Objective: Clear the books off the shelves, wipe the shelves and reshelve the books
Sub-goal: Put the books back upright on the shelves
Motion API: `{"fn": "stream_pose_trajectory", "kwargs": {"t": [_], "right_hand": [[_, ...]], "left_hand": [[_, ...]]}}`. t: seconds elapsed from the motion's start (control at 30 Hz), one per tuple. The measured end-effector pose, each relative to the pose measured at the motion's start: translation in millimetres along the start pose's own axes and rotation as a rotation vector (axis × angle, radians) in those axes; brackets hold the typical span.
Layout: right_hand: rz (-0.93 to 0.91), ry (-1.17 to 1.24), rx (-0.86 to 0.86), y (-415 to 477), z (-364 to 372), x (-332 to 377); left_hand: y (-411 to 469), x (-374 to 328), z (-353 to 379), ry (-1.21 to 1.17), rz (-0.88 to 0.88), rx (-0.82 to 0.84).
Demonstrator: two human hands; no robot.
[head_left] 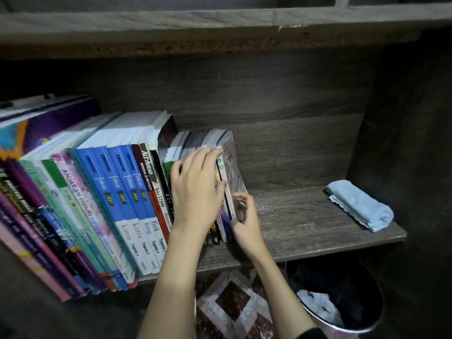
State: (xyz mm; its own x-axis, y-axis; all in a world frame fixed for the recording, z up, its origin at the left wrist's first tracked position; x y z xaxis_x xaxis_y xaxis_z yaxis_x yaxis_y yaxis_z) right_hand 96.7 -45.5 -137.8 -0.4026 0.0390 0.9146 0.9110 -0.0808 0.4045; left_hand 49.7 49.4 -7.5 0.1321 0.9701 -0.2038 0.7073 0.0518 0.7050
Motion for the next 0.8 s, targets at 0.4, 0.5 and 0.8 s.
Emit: {"fn": "stream_pose_trajectory", "kwargs": {"t": [0.4,0.5,0.8], "right_hand": [[-0.033,-0.046,0.12,0.5,-9.0,1.9],[-0.042,-0.035,0.116,2.6,-10.2,-3.2],[0.016,-0.051,0.113,2.5,-12.4,-1.6]], "left_hand": [[-1.8,-7.3,4.3,-0.05,-0.068,-0.034],[-1.3,-7.5,-3.6,-0.051,-0.064,0.005],[-18.2,-11.6,-17.1,-0.023,-0.267,0.032]]}}
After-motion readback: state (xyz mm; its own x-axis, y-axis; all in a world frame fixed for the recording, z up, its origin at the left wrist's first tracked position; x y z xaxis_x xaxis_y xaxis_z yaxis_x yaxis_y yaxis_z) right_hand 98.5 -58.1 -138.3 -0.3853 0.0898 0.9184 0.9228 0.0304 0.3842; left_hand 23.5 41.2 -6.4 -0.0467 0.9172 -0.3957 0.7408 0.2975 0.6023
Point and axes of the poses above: each hand's wrist, its own y-axis towards the middle knuckle, its own z-axis out of the palm, x = y × z, the point moved 1 cm from there along y, towards the middle knuckle, and after that the axes turned 3 degrees about -z, right-handed, at the moved point
